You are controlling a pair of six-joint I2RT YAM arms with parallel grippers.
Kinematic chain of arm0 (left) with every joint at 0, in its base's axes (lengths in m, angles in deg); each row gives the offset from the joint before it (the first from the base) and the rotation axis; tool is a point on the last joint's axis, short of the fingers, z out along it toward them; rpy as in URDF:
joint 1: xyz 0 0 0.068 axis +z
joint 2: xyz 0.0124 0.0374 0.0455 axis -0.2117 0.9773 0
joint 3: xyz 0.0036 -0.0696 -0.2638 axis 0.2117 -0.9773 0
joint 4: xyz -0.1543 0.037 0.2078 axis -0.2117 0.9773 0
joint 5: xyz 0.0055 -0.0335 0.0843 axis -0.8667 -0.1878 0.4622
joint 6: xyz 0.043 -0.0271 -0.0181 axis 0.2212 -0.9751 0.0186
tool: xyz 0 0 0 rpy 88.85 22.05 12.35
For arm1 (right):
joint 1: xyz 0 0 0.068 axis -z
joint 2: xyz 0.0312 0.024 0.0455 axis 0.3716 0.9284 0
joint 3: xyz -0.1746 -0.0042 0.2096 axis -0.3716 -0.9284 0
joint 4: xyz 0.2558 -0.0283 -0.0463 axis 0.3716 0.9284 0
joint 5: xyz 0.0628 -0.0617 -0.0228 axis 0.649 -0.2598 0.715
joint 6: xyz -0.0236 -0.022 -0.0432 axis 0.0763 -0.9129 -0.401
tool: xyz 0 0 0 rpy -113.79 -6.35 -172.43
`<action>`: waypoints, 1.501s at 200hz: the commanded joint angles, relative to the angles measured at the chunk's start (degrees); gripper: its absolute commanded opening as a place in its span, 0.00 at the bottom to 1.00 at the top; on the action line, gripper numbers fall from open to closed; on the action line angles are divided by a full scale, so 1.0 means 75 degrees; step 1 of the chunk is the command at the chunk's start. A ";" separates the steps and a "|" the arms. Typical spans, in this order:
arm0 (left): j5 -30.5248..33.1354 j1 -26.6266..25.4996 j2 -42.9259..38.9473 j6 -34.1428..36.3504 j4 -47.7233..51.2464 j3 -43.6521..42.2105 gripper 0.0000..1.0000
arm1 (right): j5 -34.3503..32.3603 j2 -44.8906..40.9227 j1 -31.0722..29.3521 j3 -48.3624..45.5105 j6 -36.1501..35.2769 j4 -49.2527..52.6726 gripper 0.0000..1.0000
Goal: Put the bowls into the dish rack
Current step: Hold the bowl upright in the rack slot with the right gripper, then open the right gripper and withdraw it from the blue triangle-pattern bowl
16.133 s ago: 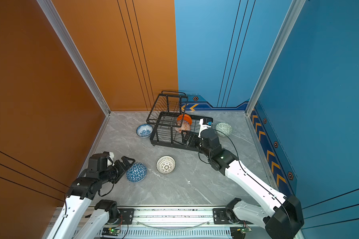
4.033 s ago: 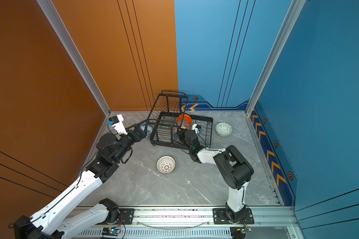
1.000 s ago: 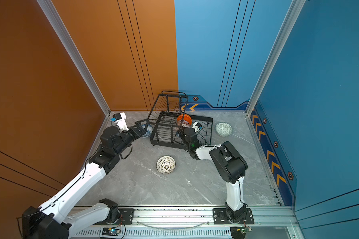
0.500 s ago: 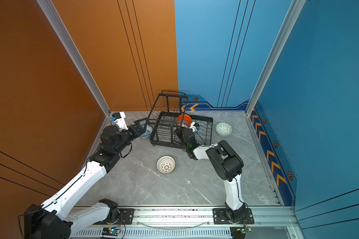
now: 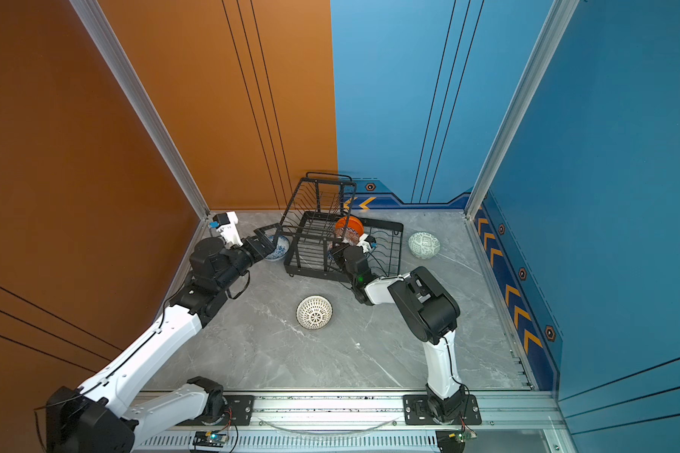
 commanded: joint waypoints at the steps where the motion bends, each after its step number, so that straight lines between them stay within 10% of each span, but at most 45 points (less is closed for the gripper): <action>1: -0.0154 0.0045 0.0048 0.0020 -0.0156 0.0101 0.98 | -0.0287 0.0027 -0.0032 -0.0216 0.0076 -0.0368 0.00; 300: -0.0336 0.0147 -0.0046 -0.0207 -0.0239 -0.0138 0.98 | -0.0862 -0.0577 -0.0469 -0.0384 0.0185 0.0324 0.24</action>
